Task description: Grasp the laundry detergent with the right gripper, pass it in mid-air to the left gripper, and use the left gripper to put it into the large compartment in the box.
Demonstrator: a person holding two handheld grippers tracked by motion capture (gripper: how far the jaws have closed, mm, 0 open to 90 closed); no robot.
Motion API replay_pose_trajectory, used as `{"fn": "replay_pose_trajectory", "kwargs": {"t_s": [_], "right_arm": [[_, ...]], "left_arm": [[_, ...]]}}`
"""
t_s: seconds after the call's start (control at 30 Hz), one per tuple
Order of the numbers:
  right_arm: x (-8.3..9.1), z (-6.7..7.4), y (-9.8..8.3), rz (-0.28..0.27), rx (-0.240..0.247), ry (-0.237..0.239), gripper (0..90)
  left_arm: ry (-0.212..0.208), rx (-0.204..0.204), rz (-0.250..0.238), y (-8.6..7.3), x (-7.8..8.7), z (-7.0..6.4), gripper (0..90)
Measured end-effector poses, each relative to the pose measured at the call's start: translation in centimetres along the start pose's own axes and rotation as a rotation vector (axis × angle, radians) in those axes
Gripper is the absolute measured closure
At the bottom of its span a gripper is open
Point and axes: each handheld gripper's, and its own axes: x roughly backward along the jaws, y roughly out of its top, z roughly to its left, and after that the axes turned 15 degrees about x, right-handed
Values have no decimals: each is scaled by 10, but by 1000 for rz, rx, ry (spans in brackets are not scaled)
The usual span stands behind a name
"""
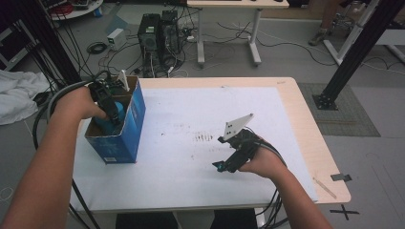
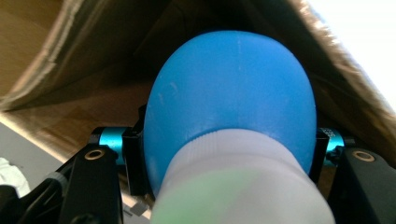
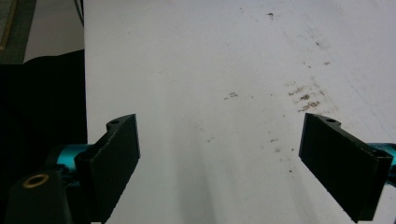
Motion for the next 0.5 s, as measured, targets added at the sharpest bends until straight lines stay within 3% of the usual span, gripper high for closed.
{"fn": "replay_pose_trajectory", "kwargs": {"t_s": [0.33, 0.4, 0.5], "right_arm": [[1, 2, 1, 5, -2, -2, 117], [1, 3, 2, 3, -2, -4, 117], [1, 3, 2, 3, -4, -5, 117]], "left_arm": [[12, -38, 8, 1, -8, -1, 376], [8, -57, -8, 1, -7, -3, 356], [20, -54, -23, 1, -6, -3, 315]]}}
